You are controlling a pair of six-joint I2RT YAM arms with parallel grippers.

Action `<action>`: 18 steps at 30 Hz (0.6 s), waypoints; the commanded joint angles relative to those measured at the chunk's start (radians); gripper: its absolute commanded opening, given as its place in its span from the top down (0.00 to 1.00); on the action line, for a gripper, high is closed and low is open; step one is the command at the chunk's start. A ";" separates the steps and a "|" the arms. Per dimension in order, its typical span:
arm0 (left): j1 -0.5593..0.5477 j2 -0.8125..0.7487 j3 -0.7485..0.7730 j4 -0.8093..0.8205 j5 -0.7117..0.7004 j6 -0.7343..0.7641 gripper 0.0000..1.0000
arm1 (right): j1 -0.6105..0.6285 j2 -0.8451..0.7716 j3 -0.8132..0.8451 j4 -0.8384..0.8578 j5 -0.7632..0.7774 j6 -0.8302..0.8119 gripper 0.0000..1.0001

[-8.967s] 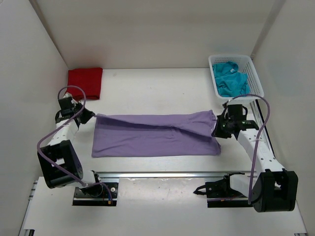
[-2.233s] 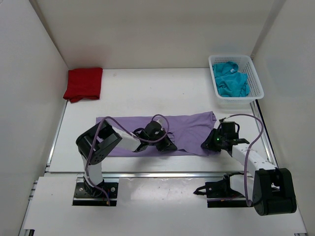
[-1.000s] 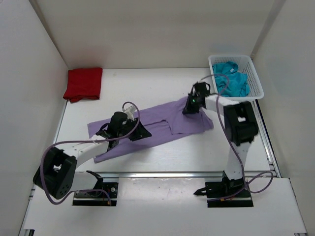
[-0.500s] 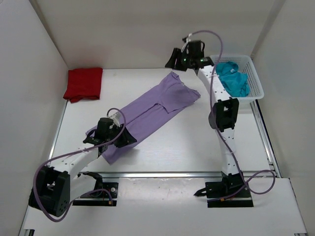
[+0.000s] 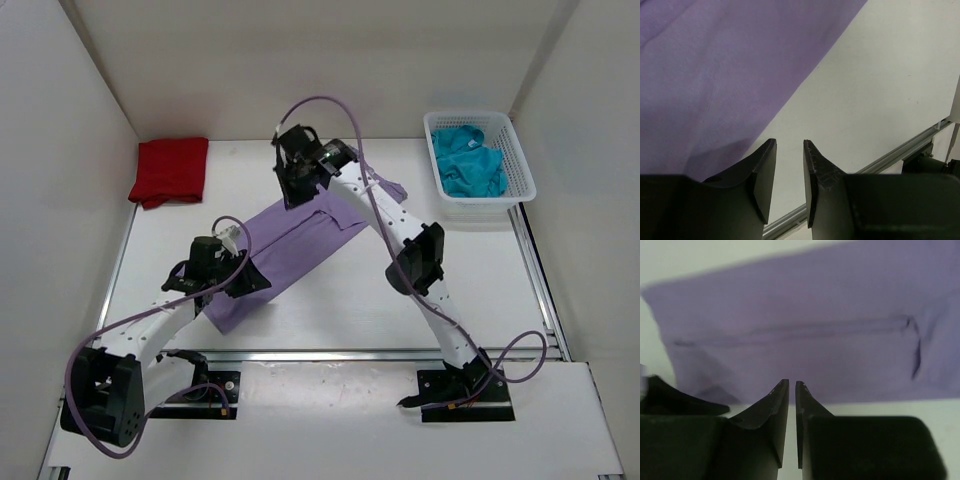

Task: Fold and stack the t-shirts
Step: Rotate the tshirt 90 degrees

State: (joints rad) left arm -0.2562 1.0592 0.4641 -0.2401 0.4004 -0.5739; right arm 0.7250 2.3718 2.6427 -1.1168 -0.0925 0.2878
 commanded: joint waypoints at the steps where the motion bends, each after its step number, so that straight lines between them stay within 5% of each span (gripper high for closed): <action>1: 0.005 -0.042 0.016 -0.005 0.048 0.031 0.61 | -0.039 -0.109 -0.057 -0.106 0.164 0.002 0.90; 3: 0.005 -0.038 0.011 0.002 0.075 0.046 0.59 | -0.016 -0.198 -0.174 -0.060 0.229 -0.003 0.90; 5: 0.011 -0.019 0.036 -0.021 0.136 0.060 0.60 | -0.006 -0.371 -0.498 0.047 0.246 0.010 0.89; 11: 0.072 -0.107 0.051 -0.048 0.123 0.078 0.60 | -0.027 -0.862 -1.475 0.789 -0.050 0.236 0.68; 18: -0.008 -0.022 0.206 -0.042 0.150 0.088 0.56 | 0.135 -0.728 -1.662 1.213 -0.113 0.493 0.60</action>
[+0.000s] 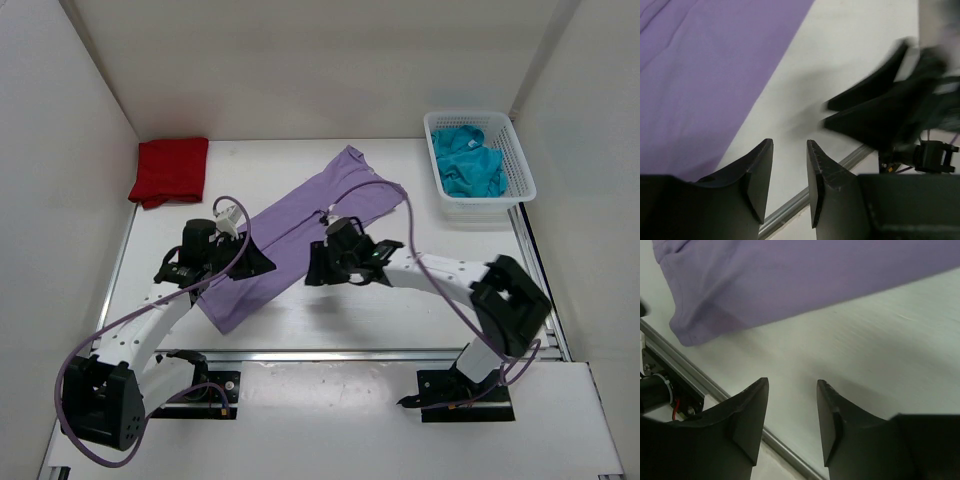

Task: Fold and stack the t-shirts
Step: Rotate the tshirt 90 degrees

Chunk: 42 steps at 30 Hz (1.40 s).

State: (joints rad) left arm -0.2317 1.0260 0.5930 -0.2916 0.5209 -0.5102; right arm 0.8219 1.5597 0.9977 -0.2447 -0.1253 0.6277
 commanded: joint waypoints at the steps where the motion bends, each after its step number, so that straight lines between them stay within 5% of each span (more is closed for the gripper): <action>1: -0.015 0.005 0.070 0.047 0.036 0.006 0.57 | 0.061 0.123 -0.022 0.379 -0.064 0.186 0.58; 8: 0.020 -0.010 0.113 0.034 0.059 0.022 0.56 | 0.102 0.302 -0.007 0.459 -0.033 0.302 0.57; 18: 0.034 -0.015 0.033 0.095 0.048 -0.008 0.56 | 0.048 0.414 0.030 0.481 -0.046 0.331 0.74; 24: 0.013 0.023 0.028 0.109 0.024 -0.011 0.56 | -0.024 0.376 -0.025 0.519 -0.097 0.314 1.00; 29: -0.029 0.065 0.011 0.137 -0.013 -0.017 0.55 | -0.145 0.162 -0.273 0.499 -0.187 0.244 1.00; 31: -0.046 0.081 -0.001 0.161 -0.016 -0.031 0.56 | -0.214 0.059 -0.364 0.454 -0.238 0.186 0.98; 35: -0.104 0.120 -0.018 0.157 -0.056 -0.027 0.55 | -0.407 -0.110 -0.439 0.270 -0.372 0.029 0.66; 37: -0.118 0.118 -0.039 0.151 -0.093 -0.021 0.55 | -0.481 -0.186 -0.401 0.210 -0.314 -0.008 0.59; 42: -0.132 0.117 -0.076 0.146 -0.094 -0.022 0.56 | -0.619 -0.069 -0.189 0.203 -0.223 -0.081 0.52</action>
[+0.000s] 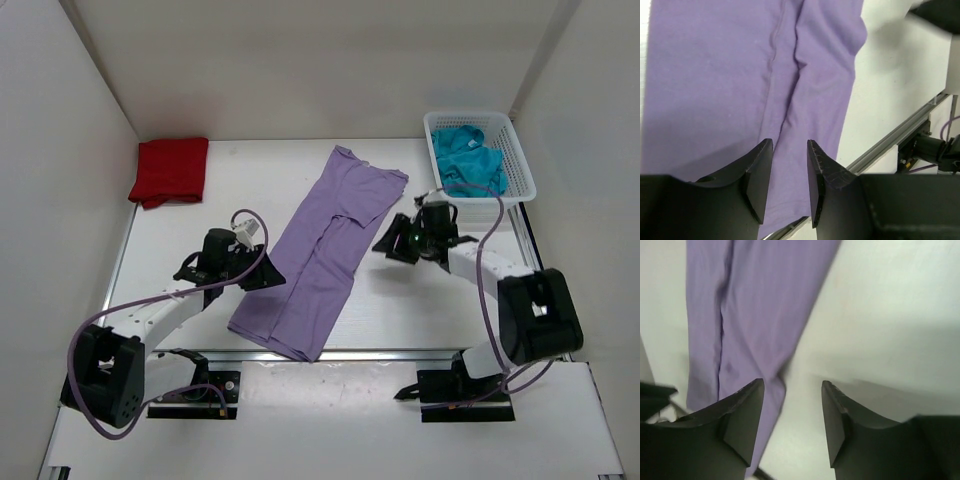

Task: Fold and stack the t-shirts
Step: Rotate the tshirt 90 degrees

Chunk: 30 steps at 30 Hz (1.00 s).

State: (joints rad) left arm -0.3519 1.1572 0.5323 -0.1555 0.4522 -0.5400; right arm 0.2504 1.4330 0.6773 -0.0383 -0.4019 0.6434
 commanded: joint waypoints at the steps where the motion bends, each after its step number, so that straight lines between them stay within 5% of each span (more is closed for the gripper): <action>1: -0.015 -0.024 -0.021 0.013 -0.026 0.008 0.56 | -0.048 0.117 0.195 0.000 0.069 -0.102 0.51; 4: -0.032 -0.033 -0.054 0.027 -0.021 -0.009 0.56 | -0.092 0.266 0.321 0.029 0.149 -0.100 0.52; 8: -0.027 -0.056 -0.084 0.068 -0.010 -0.032 0.56 | -0.125 0.441 0.458 0.014 0.221 -0.087 0.71; 12: -0.024 -0.053 -0.087 0.056 0.000 -0.028 0.56 | -0.132 0.540 0.570 -0.003 0.247 -0.079 0.76; 16: -0.018 -0.037 -0.089 0.062 0.009 -0.024 0.56 | -0.112 0.691 0.805 -0.174 0.278 -0.100 0.95; 21: 0.024 -0.047 -0.083 0.050 0.010 -0.017 0.56 | -0.080 0.869 1.050 -0.322 0.250 -0.143 1.00; 25: 0.027 -0.056 -0.080 0.019 -0.012 -0.002 0.56 | -0.065 1.003 1.401 -0.437 0.166 -0.207 1.00; 30: 0.034 -0.097 -0.103 -0.030 -0.050 -0.002 0.55 | -0.051 1.237 2.136 -0.749 0.173 -0.295 0.86</action>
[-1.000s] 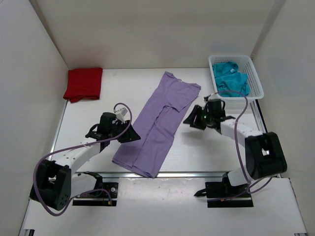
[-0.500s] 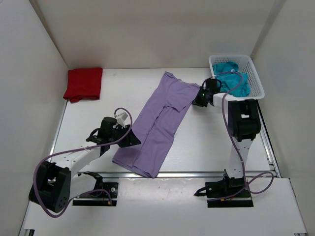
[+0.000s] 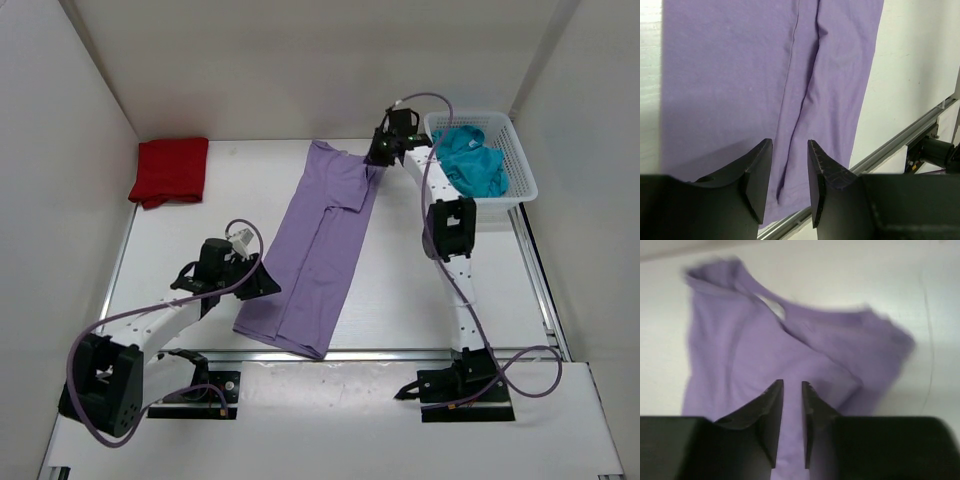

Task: Fold and stack the t-shirts
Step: Rotate the tshirt 90 degrees

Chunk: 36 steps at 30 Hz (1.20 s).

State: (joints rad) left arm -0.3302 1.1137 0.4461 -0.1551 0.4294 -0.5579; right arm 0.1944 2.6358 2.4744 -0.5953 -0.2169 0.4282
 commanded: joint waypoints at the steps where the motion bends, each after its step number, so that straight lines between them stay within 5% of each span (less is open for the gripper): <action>1: 0.023 -0.058 -0.018 -0.046 -0.032 0.018 0.54 | -0.006 0.021 0.330 -0.204 -0.009 -0.078 0.79; 3: 0.045 -0.098 -0.047 -0.070 -0.052 0.021 0.51 | -0.026 -0.113 0.183 -0.224 -0.015 -0.083 0.73; 8: 0.086 -0.193 -0.090 -0.119 -0.112 0.024 0.47 | 0.014 -0.247 0.184 -0.452 0.033 -0.183 0.74; 11: 0.077 -0.183 -0.089 -0.072 -0.064 0.010 0.46 | 0.106 -0.417 -0.058 -0.456 0.068 -0.218 0.74; 14: 0.046 -0.180 -0.070 -0.064 -0.034 0.009 0.68 | 0.193 -0.710 -0.560 -0.161 0.085 -0.215 0.74; 17: 0.062 -0.206 -0.053 -0.110 -0.060 0.036 0.74 | 0.224 -1.041 -1.181 0.134 -0.045 -0.120 0.69; 23: 0.036 -0.206 -0.064 -0.095 -0.003 0.029 0.81 | 0.404 -1.166 -1.647 0.421 -0.099 0.107 0.63; 29: 0.002 -0.209 -0.015 -0.167 0.000 -0.010 0.98 | 0.431 -1.150 -1.779 0.613 -0.124 0.216 0.56; 33: -0.007 -0.232 0.028 -0.225 -0.049 0.029 1.00 | 0.432 -1.073 -1.786 0.684 -0.149 0.259 0.59; 36: 0.012 -0.223 0.007 -0.206 -0.048 0.020 1.00 | 0.428 -1.008 -1.777 0.729 -0.176 0.274 0.78</action>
State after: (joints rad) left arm -0.3328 0.9031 0.4400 -0.3439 0.3878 -0.5488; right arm 0.6262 1.5761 0.6880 0.0074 -0.3588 0.6537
